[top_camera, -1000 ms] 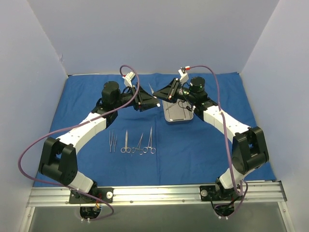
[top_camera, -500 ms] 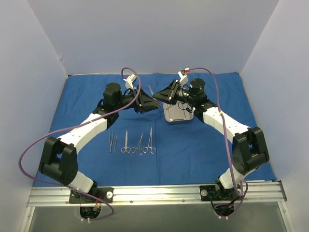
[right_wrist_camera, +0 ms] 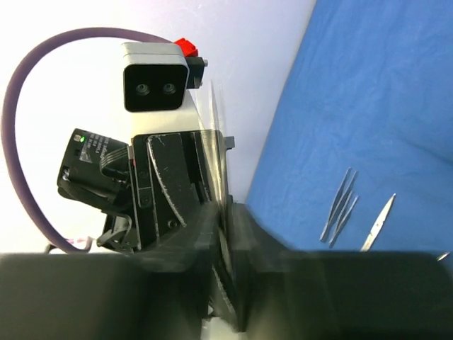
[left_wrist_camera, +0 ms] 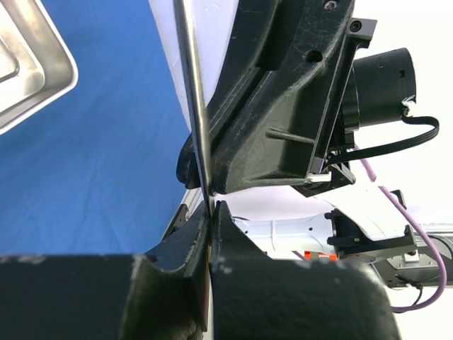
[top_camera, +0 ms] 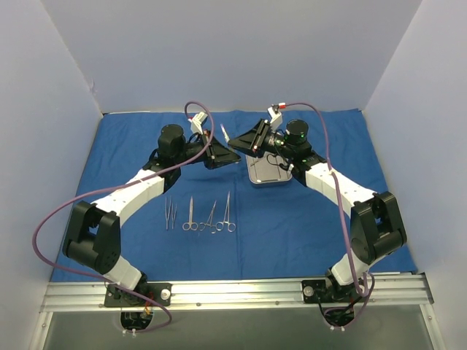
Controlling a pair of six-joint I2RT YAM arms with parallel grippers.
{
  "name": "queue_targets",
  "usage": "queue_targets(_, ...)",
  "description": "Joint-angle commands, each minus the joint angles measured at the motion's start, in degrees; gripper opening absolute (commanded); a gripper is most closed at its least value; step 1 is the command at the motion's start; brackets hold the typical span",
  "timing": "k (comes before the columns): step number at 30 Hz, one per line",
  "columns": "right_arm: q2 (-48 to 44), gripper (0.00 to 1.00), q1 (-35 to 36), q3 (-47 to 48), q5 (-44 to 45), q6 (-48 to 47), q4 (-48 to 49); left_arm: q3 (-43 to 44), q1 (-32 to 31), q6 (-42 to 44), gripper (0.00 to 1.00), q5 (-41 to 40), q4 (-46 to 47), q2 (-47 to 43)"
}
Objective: Open and lay out the surgical kit
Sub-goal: Place the medical item in the surgical kit.
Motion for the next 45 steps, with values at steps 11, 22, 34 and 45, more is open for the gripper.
queue_targets(11, 5.0, 1.0, -2.2, 21.3, 16.3, -32.1, -50.0, 18.3, 9.3, 46.7, 0.02, -34.9, -80.1, -5.7)
queue_targets(22, 3.5, 1.0, -2.4, 15.0, 15.1, -33.0, -48.7, 12.0, 6.5, 45.3, 0.02, -59.1, -94.1, 1.0)
queue_targets(34, 1.7, 1.0, -5.7, 11.2, 12.9, -35.1, -48.1, 9.3, 8.2, 45.3, 0.02, -58.1, -87.2, 13.2)
queue_targets(45, 2.5, 1.0, -8.2, 11.1, 11.9, -36.7, -49.4, 9.6, 9.3, 44.6, 0.04, -56.7, -84.9, 17.9)
